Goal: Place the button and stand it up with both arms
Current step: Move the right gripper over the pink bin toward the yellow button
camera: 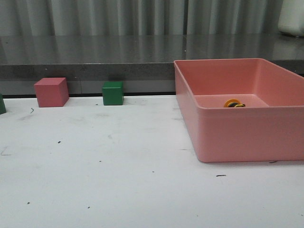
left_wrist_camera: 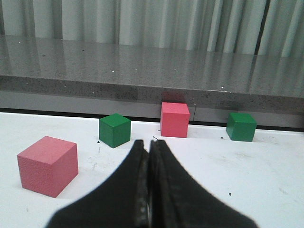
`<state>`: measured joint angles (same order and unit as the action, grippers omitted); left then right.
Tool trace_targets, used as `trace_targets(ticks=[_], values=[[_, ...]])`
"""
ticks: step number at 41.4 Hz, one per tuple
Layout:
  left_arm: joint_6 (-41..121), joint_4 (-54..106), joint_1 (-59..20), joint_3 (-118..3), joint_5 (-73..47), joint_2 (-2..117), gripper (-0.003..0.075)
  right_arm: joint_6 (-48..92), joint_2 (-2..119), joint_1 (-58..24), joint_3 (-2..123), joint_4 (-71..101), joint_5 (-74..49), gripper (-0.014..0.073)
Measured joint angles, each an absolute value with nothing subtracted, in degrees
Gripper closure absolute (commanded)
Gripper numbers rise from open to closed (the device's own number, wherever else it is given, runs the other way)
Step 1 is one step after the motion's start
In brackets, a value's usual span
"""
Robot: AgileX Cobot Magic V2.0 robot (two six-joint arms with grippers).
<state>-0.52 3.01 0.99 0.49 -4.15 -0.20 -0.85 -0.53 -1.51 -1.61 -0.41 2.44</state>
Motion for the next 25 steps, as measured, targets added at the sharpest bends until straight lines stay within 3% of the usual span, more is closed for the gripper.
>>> trace_targets(ticks=[17,25], values=[[-0.5,3.0,1.0,-0.5,0.0,-0.2,0.074,-0.9,-0.5,-1.5,-0.8,-0.4,3.5,0.0711],[-0.5,3.0,1.0,-10.8,-5.8,-0.2,0.074,-0.9,-0.5,-1.5,10.6,-0.4,-5.5,0.0711]])
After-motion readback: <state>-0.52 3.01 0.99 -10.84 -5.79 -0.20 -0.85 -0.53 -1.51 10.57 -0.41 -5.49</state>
